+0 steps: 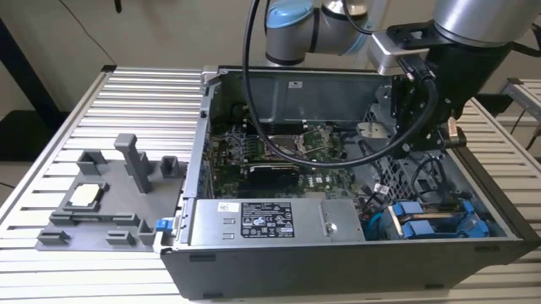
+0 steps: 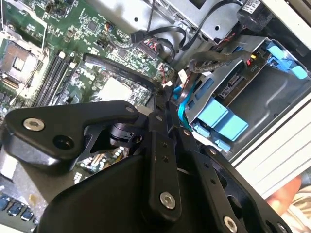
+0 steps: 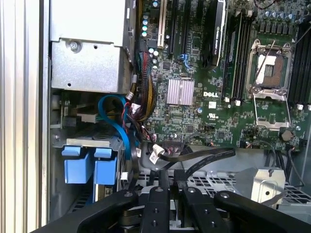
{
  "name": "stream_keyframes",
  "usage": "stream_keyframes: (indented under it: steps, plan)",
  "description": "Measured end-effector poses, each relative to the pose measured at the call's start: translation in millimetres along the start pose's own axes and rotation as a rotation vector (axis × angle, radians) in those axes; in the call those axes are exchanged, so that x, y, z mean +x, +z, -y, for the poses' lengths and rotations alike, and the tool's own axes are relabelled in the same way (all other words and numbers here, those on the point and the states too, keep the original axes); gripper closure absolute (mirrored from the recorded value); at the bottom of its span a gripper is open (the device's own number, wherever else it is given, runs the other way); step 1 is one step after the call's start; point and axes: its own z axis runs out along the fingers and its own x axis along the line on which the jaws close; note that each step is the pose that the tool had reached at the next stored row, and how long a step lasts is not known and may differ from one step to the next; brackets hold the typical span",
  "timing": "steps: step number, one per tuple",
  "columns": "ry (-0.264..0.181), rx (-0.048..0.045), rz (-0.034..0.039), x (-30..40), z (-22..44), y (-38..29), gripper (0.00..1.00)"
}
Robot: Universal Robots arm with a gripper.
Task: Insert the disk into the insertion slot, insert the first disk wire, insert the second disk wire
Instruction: 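Insert the first disk wire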
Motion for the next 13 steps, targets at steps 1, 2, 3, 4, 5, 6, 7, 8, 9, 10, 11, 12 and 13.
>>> stream_keyframes:
  steps: [1,2,3,4,5,6,7,8,9,10,11,12,13]
  plan:
    - [0.0,0.0001,-0.0001,0.0,0.0,0.0,0.83]
    - [0.0,0.0001,-0.0001,0.0,0.0,0.0,0.83]
    - [0.0,0.0002,0.0,0.0,0.0,0.0,0.83]
    - [0.0,0.0002,-0.0001,0.0,0.0,0.0,0.83]
    - [0.0,0.0004,-0.0001,0.0,0.0,0.0,0.83]
    - [0.0,0.0005,-0.0001,0.0,0.0,0.0,0.83]
    - [0.0,0.0006,-0.0001,0.0,0.0,0.0,0.83]
    - [0.0,0.0006,0.0,0.0,0.0,0.0,0.83]
    - [0.0,0.0006,-0.0001,0.0,0.0,0.0,0.83]
    - [0.0,0.0007,-0.0001,0.0,0.0,0.0,0.83]
    - [0.0,0.0007,-0.0001,0.0,0.0,0.0,0.83]
    - [0.0,0.0008,-0.0001,0.0,0.0,0.0,0.83]
    - [0.0,0.0008,-0.0001,0.0,0.0,0.0,0.83]
